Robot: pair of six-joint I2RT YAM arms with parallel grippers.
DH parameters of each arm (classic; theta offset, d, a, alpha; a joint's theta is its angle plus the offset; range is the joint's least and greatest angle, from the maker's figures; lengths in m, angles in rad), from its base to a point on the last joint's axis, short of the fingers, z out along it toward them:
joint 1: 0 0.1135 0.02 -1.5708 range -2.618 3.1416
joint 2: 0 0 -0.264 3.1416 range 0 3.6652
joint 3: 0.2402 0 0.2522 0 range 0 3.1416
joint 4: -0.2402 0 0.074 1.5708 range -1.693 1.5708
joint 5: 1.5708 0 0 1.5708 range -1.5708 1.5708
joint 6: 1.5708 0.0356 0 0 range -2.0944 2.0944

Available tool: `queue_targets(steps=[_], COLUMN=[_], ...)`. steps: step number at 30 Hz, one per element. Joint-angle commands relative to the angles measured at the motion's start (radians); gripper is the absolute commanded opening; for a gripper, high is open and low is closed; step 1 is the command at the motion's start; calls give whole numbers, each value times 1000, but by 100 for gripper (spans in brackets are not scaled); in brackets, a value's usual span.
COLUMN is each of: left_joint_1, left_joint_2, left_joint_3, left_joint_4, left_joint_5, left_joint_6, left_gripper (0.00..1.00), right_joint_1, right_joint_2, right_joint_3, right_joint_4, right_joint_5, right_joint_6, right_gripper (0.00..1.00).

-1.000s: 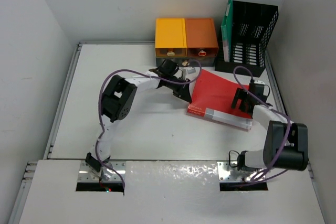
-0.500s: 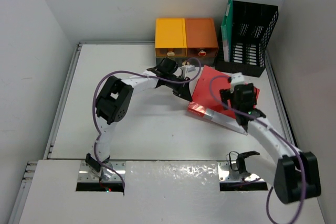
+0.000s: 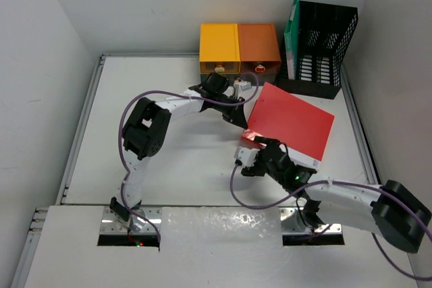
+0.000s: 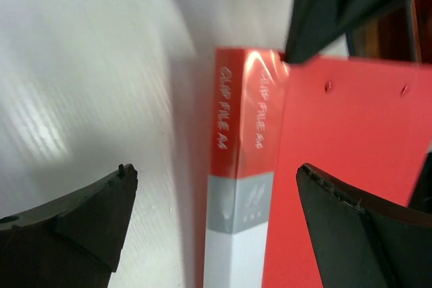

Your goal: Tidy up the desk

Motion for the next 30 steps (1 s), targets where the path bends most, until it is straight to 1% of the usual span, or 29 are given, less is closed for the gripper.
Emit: queue_targets(steps=[1,2,4,5,6,7,8,11,14,18,19,20,21,22,25,26,28,29,30], left_joint_1=[12,15,15,16,18,19,19,19,18,19,18,19,19,19,19,18,18,16,16], left_joint_2=[-33,-33,-36,-37,-39,-40,-43,-47,-44,-42,-42,-42,-42,-39,-33,-28,-24,-22,-24], left_joint_3=[52,52,52,52,52,52,52,51,52,57,58,62,65,71,80,85,88,95,100], left_joint_4=[22,17,17,16,16,14,9,-1,-9,-24,-26,-32,-34,-37,-47,-55,-73,-86,-101], left_joint_5=[13,13,13,12,10,9,6,-5,-5,-2,-4,-5,-7,-7,0,1,13,19,24], left_joint_6=[17,16,16,16,16,19,22,30,36,56,65,67,70,70,70,70,98,106,117], left_gripper=[0,0,0,0,0,0,0,0,0,0,0,0,0,0,0,0,0,0,0], right_joint_1=[107,142,148,150,150,150,148,134,102,46,30,23,19,7,-13,-14,-13,-13,-13], right_joint_2=[50,112,192,238,330,370,410,518,579,617,634,644,651,677,723,743,736,702,679], right_joint_3=[-1,4,15,16,15,13,7,-4,-14,-39,-43,-48,-56,-57,-44,-42,-45,-45,-47], right_joint_4=[136,167,195,234,265,296,392,530,642,692,727,751,773,828,916,937,918,895,868], right_joint_5=[186,228,338,377,411,432,487,558,601,580,581,577,566,566,594,595,569,560,552], right_joint_6=[-99,-112,-124,-141,-153,-173,-188,-227,-236,-236,-236,-237,-242,-259,-299,-311,-297,-274,-255], right_gripper=[97,99,99,99,99,99,99,99,99,95,94,88,84,76,67,61,53,49,39])
